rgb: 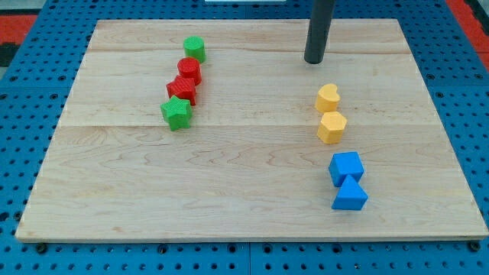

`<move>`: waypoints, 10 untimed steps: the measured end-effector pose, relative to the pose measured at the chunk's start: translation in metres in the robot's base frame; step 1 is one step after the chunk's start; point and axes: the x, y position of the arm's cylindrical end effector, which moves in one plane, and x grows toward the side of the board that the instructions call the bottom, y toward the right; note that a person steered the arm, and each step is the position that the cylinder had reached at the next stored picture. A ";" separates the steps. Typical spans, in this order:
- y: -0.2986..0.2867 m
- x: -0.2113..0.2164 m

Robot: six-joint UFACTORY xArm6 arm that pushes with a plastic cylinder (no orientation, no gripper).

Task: Move your arm towards green star

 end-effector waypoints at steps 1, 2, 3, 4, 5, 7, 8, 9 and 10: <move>0.000 0.000; 0.000 0.000; -0.001 0.000; -0.015 0.005; -0.057 0.031; -0.165 0.175; -0.220 0.218; -0.266 0.214; -0.327 0.215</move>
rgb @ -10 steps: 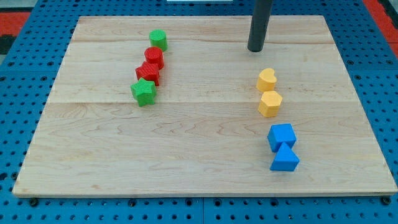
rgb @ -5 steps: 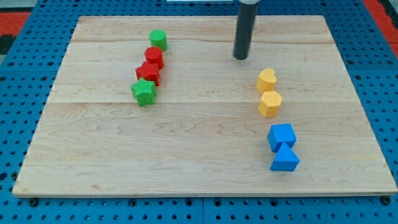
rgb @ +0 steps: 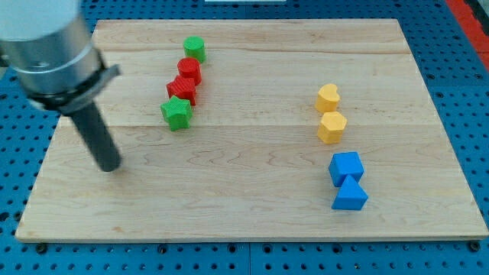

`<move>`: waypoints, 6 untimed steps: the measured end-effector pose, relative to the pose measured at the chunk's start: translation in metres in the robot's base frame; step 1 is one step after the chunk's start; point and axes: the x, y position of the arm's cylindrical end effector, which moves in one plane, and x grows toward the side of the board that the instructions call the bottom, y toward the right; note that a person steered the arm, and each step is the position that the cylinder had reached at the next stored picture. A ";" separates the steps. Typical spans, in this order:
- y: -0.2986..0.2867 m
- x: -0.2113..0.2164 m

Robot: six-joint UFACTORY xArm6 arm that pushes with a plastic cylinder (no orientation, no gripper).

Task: Move your arm towards green star

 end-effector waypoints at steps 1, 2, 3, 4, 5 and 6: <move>-0.031 -0.013; -0.010 -0.026; 0.007 -0.034; -0.003 -0.071; 0.065 -0.076; 0.127 -0.076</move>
